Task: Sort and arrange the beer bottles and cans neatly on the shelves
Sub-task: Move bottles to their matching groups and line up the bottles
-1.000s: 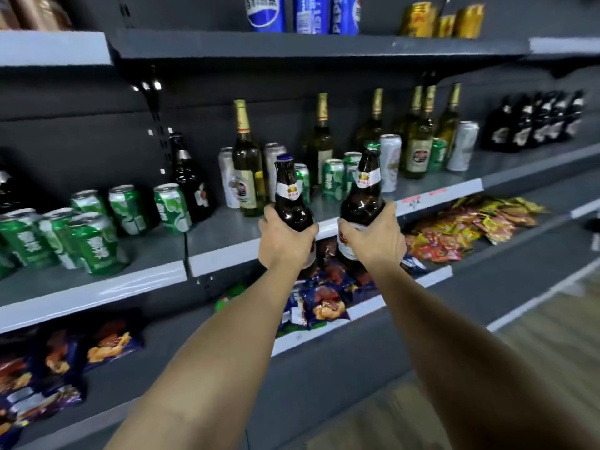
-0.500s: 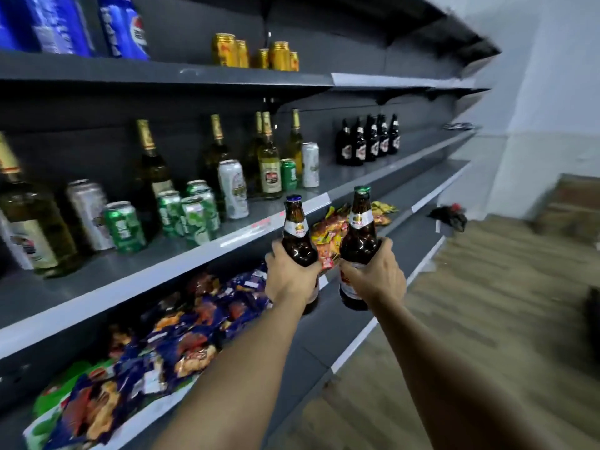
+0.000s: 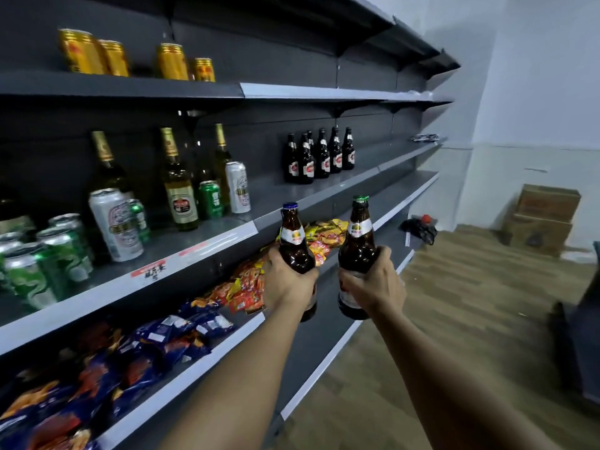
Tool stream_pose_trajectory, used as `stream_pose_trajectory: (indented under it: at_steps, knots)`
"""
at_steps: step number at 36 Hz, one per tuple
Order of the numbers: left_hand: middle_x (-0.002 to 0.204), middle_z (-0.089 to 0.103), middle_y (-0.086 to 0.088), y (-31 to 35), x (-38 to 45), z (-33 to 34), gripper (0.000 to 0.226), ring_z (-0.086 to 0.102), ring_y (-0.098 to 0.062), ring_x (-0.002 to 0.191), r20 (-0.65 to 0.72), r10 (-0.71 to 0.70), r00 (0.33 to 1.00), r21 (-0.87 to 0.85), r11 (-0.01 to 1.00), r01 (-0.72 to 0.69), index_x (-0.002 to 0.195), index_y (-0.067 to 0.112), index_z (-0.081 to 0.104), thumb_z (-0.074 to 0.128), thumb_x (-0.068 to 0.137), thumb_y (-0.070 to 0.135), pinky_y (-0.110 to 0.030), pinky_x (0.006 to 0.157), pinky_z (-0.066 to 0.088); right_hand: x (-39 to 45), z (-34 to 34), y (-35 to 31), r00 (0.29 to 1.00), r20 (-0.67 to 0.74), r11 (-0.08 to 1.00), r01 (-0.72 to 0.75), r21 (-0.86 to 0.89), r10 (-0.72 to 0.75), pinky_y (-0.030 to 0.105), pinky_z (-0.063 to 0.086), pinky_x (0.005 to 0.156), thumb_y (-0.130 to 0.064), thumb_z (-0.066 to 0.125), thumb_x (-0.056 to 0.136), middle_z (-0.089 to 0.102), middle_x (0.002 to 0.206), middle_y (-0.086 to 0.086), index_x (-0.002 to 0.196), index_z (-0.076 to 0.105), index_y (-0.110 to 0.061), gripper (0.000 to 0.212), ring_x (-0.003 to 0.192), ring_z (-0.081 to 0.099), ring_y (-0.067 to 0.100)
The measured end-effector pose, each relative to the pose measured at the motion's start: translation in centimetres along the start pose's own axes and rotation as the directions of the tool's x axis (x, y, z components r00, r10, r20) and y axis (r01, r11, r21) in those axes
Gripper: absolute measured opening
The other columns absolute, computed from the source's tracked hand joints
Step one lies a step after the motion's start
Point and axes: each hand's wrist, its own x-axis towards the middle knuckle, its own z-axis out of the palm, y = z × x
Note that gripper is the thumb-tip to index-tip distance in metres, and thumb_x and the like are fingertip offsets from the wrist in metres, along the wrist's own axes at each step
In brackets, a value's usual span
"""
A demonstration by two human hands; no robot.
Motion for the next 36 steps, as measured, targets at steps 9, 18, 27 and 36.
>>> stream_pose_trajectory:
  at_steps: [9,18,27,36]
  knots:
    - [0.122,0.050,-0.005,4.7,10.8,6.7,0.075,0.057,-0.030,0.109,-0.041,0.026,0.999,-0.068,0.997,-0.028,0.128,0.020,0.039,0.080,0.069,0.044,-0.035,0.073,0.040,12.8,3.3,1.0,0.998,-0.046,0.998,0.052,0.040,-0.050,0.035,0.043,0.071,-0.050,0.072,0.070,0.059,0.108,0.004,0.107,0.034,-0.020,0.061,0.096,0.061,0.033]
    - [0.123,0.052,-0.006,8.8,24.5,10.5,0.071,0.057,-0.032,0.109,-0.139,0.018,0.990,-0.112,0.993,-0.034,0.124,0.016,0.040,0.081,0.071,0.040,-0.038,0.072,0.040,26.4,9.0,-1.9,0.993,-0.070,0.992,0.102,0.072,-0.097,0.033,0.043,0.069,-0.049,0.072,0.070,0.064,0.109,0.003,0.122,0.034,-0.020,0.071,0.094,0.063,0.032]
    - [0.126,0.050,-0.006,9.6,35.0,14.1,0.075,0.058,-0.033,0.109,-0.245,-0.032,0.969,-0.095,0.995,0.009,0.127,0.017,0.039,0.081,0.070,0.041,-0.039,0.074,0.040,37.6,14.6,-3.7,0.990,-0.025,0.980,0.139,0.141,-0.137,0.040,0.049,0.073,-0.055,0.069,0.070,0.060,0.101,0.001,0.101,0.034,-0.022,0.057,0.093,0.061,0.032]
    - [0.122,0.051,-0.006,9.5,44.3,19.6,0.074,0.058,-0.031,0.105,-0.385,-0.103,0.917,-0.070,0.994,0.082,0.124,0.018,0.039,0.081,0.069,0.043,-0.038,0.072,0.043,49.6,20.7,-5.5,0.965,0.066,0.924,0.222,0.312,-0.254,0.041,0.045,0.083,-0.052,0.071,0.074,0.059,0.120,0.007,0.119,0.035,-0.016,0.068,0.111,0.056,0.035]
